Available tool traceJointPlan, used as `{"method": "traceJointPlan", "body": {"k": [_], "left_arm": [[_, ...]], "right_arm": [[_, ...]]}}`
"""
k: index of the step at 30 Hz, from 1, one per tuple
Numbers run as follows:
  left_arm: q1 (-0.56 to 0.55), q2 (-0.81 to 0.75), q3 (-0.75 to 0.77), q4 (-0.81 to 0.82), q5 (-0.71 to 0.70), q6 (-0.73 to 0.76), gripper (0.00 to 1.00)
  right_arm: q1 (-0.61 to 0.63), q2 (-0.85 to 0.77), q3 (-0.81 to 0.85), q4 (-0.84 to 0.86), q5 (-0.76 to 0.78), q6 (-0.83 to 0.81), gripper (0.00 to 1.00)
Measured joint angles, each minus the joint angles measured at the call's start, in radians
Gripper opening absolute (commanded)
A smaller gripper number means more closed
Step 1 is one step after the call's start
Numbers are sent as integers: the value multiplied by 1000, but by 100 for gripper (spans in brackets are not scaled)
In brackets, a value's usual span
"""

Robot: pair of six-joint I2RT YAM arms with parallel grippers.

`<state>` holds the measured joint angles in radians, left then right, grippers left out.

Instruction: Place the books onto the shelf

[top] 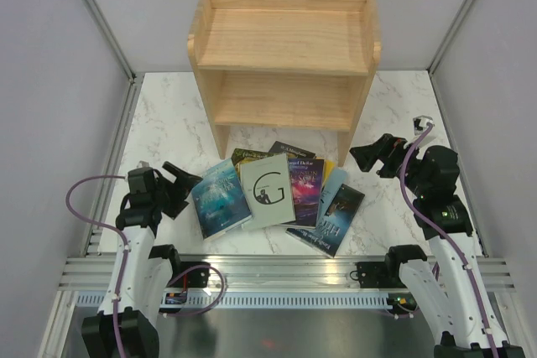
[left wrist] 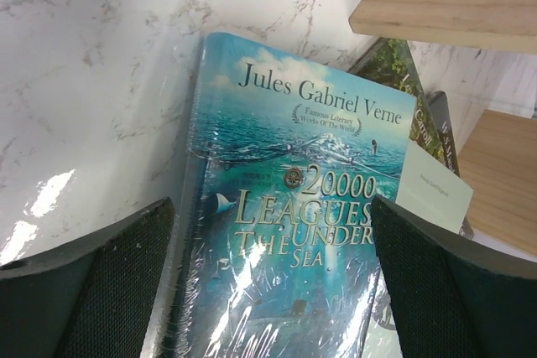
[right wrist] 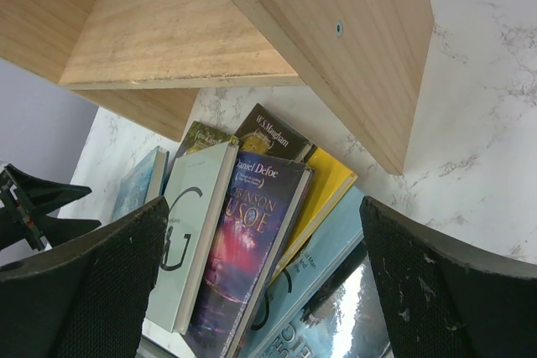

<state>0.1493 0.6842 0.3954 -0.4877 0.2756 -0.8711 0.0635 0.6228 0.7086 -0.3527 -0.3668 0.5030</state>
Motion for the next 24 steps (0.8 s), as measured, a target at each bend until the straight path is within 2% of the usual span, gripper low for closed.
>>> {"method": "traceJointPlan", "body": {"k": [9,18,24], "left_arm": [[0,5,-16,-18,-42,-3,100],[-1,36,-106,3,-60,-27,100],[-6,18,-179,165,1,-64,100]], "right_arm": [[0,1,-3,0,-2,-1,98],[0,15,-21,8,-4,3,98],[0,32,-30,17,-7,10,98]]}}
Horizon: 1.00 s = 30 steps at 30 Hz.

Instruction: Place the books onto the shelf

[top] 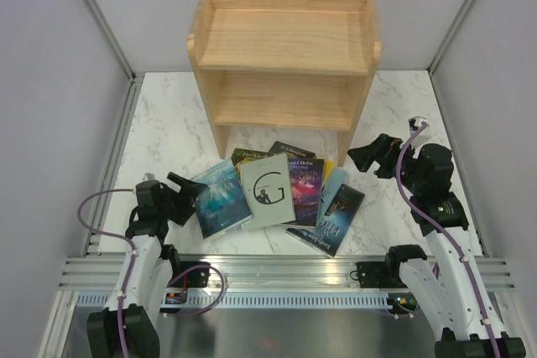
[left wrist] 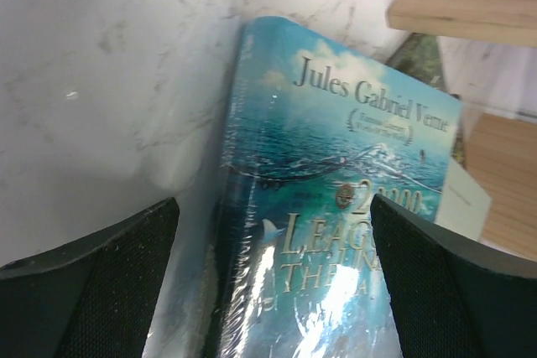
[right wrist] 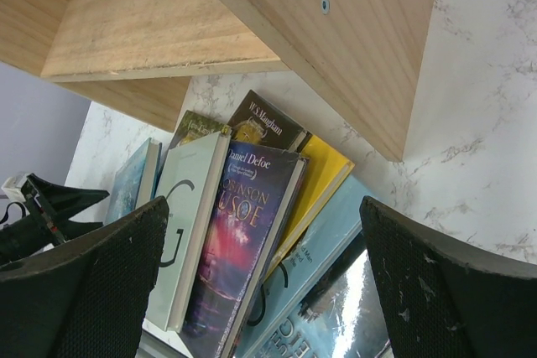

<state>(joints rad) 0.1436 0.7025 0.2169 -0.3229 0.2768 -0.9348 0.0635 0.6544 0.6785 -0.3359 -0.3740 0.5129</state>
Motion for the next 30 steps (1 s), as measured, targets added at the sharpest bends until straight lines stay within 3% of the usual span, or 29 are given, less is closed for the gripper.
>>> {"method": "traceJointPlan", "body": {"k": [3,8,17,23,25,26,27,28,30], "left_arm": [[-3,-74,-74,96,44,-39,100],[-11,-161,-125,125,67,-69,100],[-39,-47,-134,255,103,-107,91],[-71,19,-152,341,118,-127,63],[-75,23,-157,365,119,-145,37],[-74,21,-158,388,119,-159,37],[-72,10,-158,416,122,-180,16],[-72,-7,-154,447,121,-198,6],[-72,-41,-140,495,124,-231,2]], "right_arm": [[0,1,-3,2,-3,3,98],[0,-1,-6,8,-4,8,98],[0,13,-35,25,-3,15,98],[0,24,-41,34,-1,14,98],[0,27,-49,37,5,14,98],[0,28,-51,36,5,14,98],[0,30,-53,36,6,14,98],[0,32,-55,37,7,14,98],[0,33,-57,37,9,14,98]]}}
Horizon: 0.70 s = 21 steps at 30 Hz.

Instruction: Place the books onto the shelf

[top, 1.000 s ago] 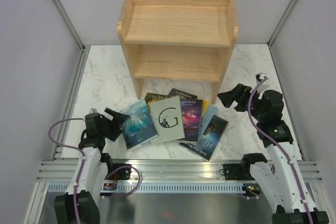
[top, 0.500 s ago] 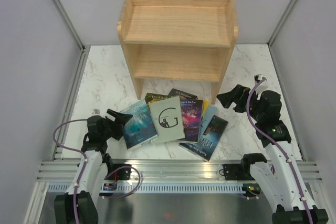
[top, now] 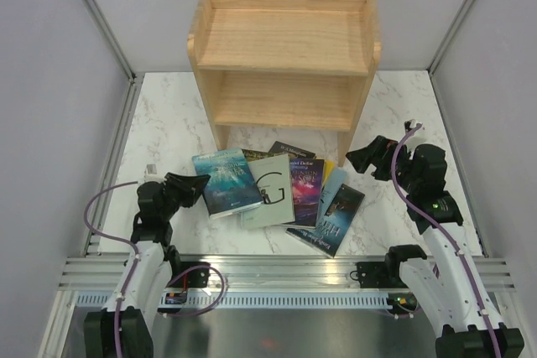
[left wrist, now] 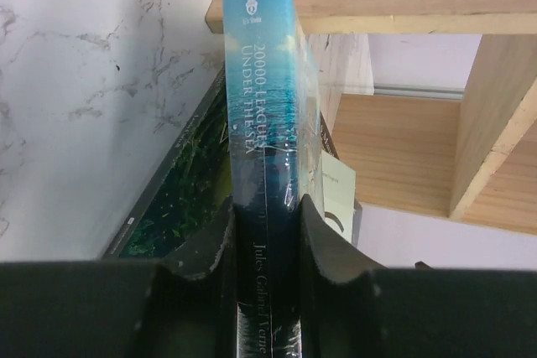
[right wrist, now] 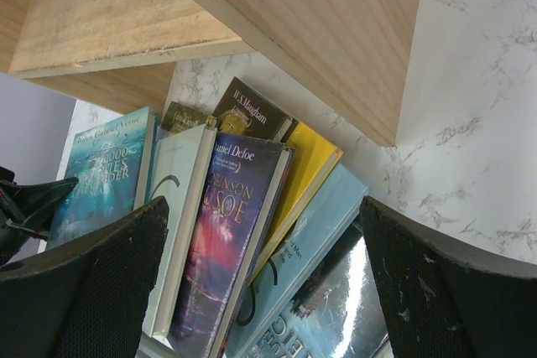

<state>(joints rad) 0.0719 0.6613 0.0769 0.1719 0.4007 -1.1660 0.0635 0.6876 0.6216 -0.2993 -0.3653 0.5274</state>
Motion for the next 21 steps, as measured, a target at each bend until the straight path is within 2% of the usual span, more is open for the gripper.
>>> {"method": "traceJointPlan", "body": {"k": [5,9,15,21], "left_arm": [[-4,-73,2,-64,-14,0,2],[-7,-150,50,-206,-36,17,2],[-14,-246,217,-459,-69,115,2],[-17,-255,410,-617,-62,176,2]], "right_arm": [[0,-2,0,0,0,0,98],[0,-15,0,0,0,1,98],[0,-32,0,0,-16,14,98],[0,-47,4,51,-166,78,98]]}}
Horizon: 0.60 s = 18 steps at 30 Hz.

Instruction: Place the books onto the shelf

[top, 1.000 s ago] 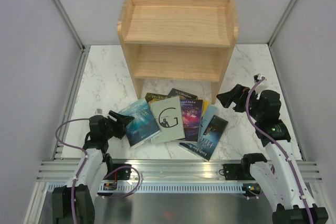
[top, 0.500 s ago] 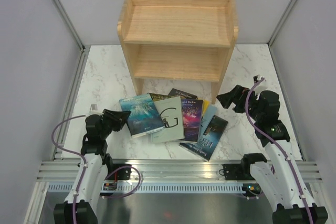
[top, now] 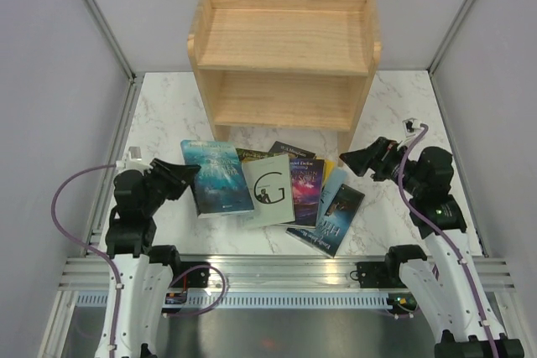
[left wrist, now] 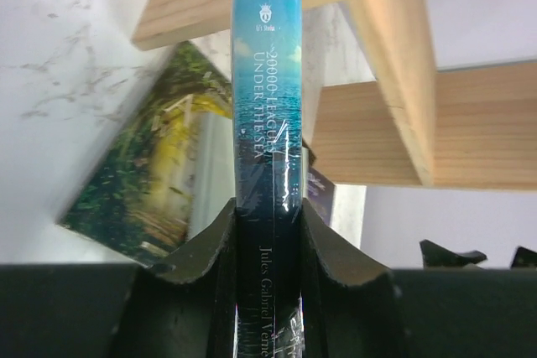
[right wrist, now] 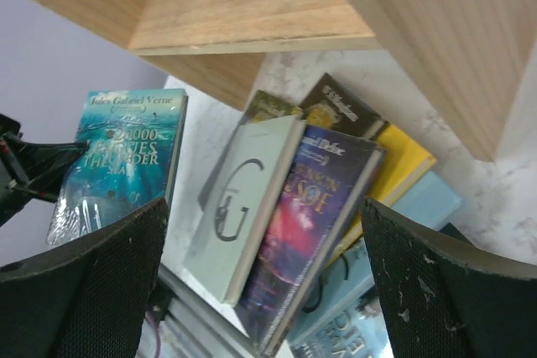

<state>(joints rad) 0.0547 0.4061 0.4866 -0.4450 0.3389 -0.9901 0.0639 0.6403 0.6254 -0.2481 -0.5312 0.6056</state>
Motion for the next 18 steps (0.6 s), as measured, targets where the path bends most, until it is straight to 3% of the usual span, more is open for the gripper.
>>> {"method": "traceJointPlan", "body": {"k": [8,18], "left_arm": [[0,56,222,-19,166,7,2],[0,133,447,111,349,-134,2]], "right_arm": [[28,-61,113,111,-136,146,98],[78,-76,112,341,-198,396,98]]}}
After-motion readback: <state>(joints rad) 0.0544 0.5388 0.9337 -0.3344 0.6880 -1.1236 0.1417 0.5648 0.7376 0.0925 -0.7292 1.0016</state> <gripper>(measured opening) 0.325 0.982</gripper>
